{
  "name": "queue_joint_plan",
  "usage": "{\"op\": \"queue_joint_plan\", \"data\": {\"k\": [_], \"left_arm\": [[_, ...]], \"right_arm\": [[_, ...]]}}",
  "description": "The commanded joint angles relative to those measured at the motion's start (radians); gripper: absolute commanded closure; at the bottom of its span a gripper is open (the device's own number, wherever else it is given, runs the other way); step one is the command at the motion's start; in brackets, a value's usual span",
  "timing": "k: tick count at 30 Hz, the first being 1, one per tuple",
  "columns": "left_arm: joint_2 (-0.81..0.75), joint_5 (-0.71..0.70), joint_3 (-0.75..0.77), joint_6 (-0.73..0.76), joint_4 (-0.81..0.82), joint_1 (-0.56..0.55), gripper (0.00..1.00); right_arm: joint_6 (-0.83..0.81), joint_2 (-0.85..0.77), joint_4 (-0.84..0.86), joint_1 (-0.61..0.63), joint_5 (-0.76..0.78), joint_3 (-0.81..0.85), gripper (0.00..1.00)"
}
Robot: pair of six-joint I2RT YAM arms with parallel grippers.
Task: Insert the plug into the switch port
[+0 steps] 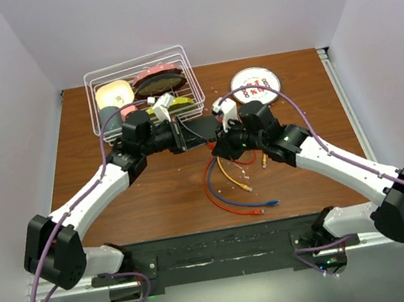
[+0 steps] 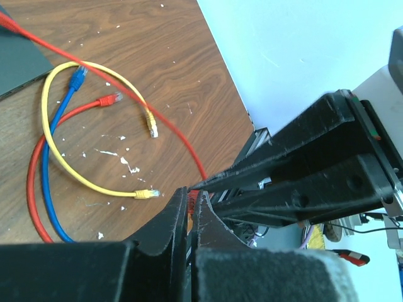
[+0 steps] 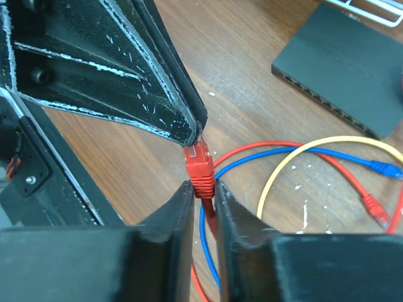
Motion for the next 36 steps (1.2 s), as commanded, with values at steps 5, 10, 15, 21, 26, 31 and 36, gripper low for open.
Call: {"op": "queue_joint_plan", "data": {"k": [5, 10, 15, 21, 26, 31, 36], "left_arm": [[-0.012, 0.028, 0.047, -0.006, 0.051, -0.005, 0.85], [-0.025, -0.135, 0.080, 0.106, -0.094, -0.003, 0.14], [-0.008, -0.333, 0.066, 0.194, -0.145, -0.003, 0.09], [0.092, -0.513, -0.023, 0.272, 0.019, -0.003, 0.10], [0.247, -0.565, -0.025, 0.312, 0.207, -0.002, 0.19], [0.403, -0.636, 0.023, 0.332, 0.289, -0.002, 0.25], [0.492, -0.703, 0.044, 0.332, 0.413, -0.002, 0.27]], "right_arm": [[0.040, -0.007, 0.066, 0.007, 0.101, -0.024, 1.00], [0.095, 0.013, 0.080, 0.002, 0.203, -0.032, 1.00], [0.160, 0.093, 0.112, -0.069, 0.183, -0.030, 1.00], [0.229, 0.263, 0.207, -0.232, 0.111, 0.002, 1.00], [0.270, 0.419, 0.253, -0.289, 0.089, 0.065, 1.00], [0.293, 0.525, 0.267, -0.350, 0.089, 0.157, 1.00], [0.310, 0.579, 0.253, -0.381, 0.092, 0.211, 1.00]]}}
